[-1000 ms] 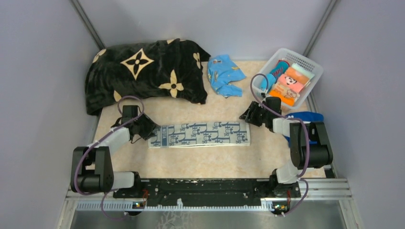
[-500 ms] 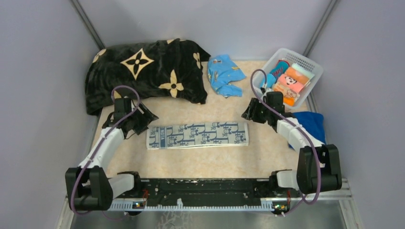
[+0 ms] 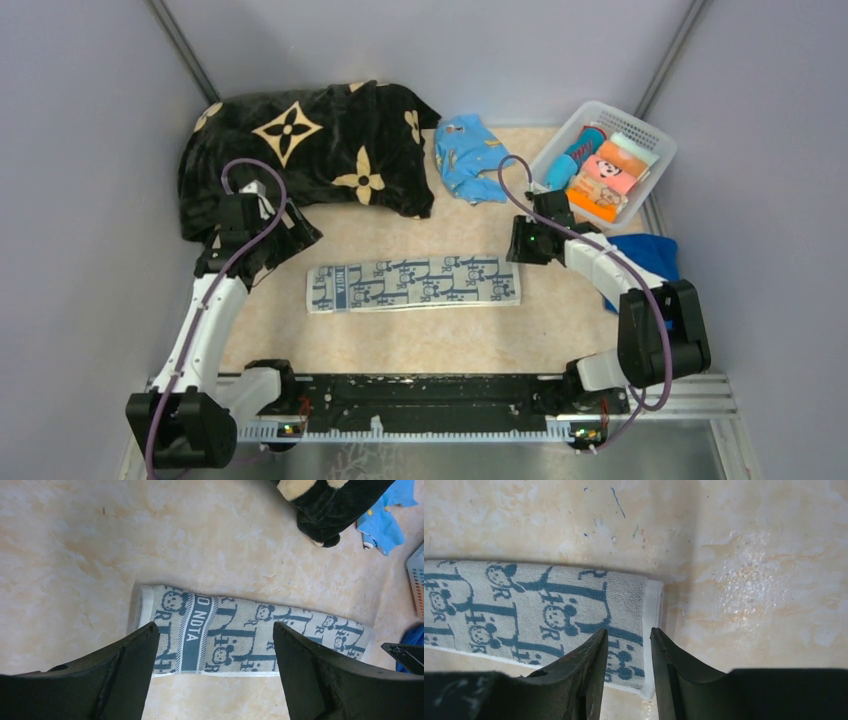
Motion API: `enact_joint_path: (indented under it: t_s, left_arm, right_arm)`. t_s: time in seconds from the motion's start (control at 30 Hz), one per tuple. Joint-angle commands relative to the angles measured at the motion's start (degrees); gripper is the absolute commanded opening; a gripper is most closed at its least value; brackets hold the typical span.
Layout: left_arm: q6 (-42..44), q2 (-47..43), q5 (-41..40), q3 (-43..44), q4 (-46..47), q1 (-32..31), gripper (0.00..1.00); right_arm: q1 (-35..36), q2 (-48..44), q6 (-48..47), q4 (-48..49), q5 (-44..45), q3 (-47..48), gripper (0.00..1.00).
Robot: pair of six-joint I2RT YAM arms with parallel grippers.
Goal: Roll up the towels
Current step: Fold the towel at the center of the board.
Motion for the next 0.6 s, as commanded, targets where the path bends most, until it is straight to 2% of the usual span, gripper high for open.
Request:
enact_joint_path:
  t_s: [0.0,0.2,0.37,0.47,0.57]
  left_arm:
    - [0.88,1.39,4.12,-2.11,2.07,0.31,0.89]
    - [3.46,5.03,5.32,0.15,-1.36,0.32,0.90]
    - [5.61,3.44,3.65,0.94,-1.86,0.31,0.90]
    - [6.85,2.72,2.88,1.06,-1.63,0.34,0.91]
    - [8.09,3.04,3.47,1.56,-1.39,0.33,0.91]
  right_arm:
    - [0.45,1.47,0.78,4.31,-2.37,4.00,0.37]
    - [0.44,8.36,0.58,7.65,-2.96,4.53,0.31]
    - [0.44,13.47,0.39,6.26,-0.30,4.57,0.30]
    - [0.56,12.44,-0.38,3.89,1.07,4.78,0.29]
    - [0.91,8.68,-1.82,0.07,3.27,6.90,0.33]
